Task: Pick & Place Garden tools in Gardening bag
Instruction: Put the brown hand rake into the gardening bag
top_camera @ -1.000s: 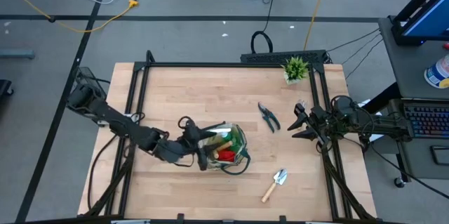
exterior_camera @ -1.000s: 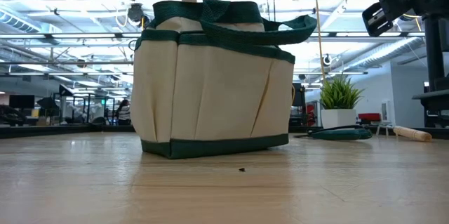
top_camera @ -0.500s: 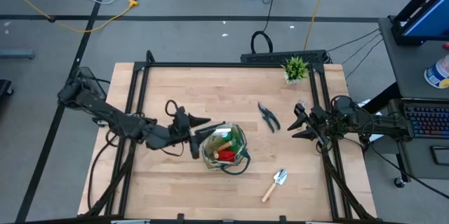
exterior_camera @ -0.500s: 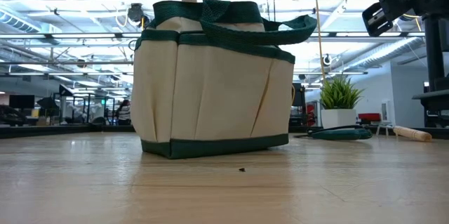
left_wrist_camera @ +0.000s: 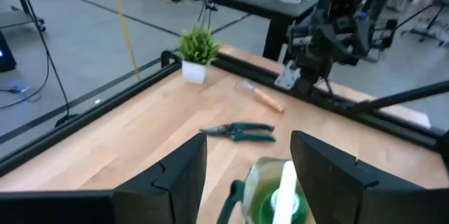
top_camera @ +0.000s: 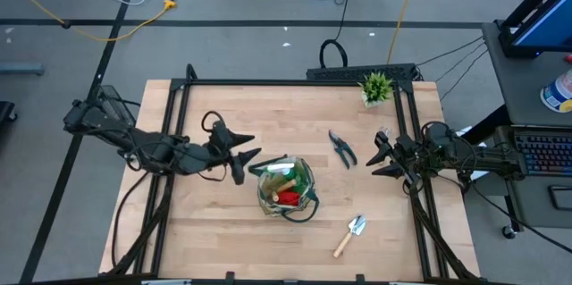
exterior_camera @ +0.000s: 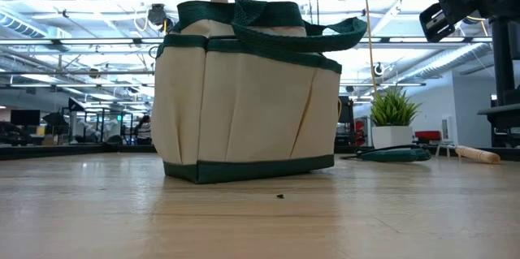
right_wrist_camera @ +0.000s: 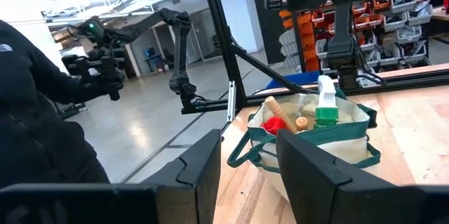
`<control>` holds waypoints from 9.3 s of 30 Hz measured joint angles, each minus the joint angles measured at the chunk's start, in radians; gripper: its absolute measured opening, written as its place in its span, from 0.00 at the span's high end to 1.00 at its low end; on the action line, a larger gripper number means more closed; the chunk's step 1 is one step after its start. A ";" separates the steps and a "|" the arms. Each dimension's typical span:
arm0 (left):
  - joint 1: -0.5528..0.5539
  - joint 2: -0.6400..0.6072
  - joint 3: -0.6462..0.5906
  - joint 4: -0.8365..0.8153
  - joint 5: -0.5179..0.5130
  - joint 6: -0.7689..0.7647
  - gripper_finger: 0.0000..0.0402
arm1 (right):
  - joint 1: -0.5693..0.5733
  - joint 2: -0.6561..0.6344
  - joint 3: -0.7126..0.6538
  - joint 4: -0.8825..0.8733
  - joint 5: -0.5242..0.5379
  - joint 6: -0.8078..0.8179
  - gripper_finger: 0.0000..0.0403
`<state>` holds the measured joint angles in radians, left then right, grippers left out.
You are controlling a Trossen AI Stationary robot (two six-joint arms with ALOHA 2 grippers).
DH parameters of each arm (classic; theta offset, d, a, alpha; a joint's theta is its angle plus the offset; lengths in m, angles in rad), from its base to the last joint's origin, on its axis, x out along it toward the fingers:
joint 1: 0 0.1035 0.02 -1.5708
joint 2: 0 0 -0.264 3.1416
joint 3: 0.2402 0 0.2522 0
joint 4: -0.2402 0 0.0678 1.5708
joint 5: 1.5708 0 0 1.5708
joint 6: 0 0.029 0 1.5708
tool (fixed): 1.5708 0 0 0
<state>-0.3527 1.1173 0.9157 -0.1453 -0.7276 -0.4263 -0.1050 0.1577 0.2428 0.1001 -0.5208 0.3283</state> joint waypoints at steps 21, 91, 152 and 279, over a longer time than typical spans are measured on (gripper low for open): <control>0.032 -0.033 0.000 -0.063 0.049 -0.022 0.47 | 0.000 0.000 -0.047 0.070 0.130 0.146 0.68; 0.097 -0.656 -0.886 0.723 0.390 0.227 0.47 | -0.043 0.565 0.486 -0.291 0.448 0.002 0.68; 0.243 -0.858 -0.740 0.235 0.588 0.269 0.47 | -0.090 0.674 0.485 -0.263 0.652 -0.057 0.68; 0.174 -0.858 -0.747 0.138 0.412 0.223 0.47 | -0.162 0.944 0.490 -1.260 0.442 -0.201 0.44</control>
<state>-0.1791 0.2596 0.1692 -0.0070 -0.3157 -0.2035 -0.2668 1.1021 0.7324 -1.1601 -0.0789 0.1268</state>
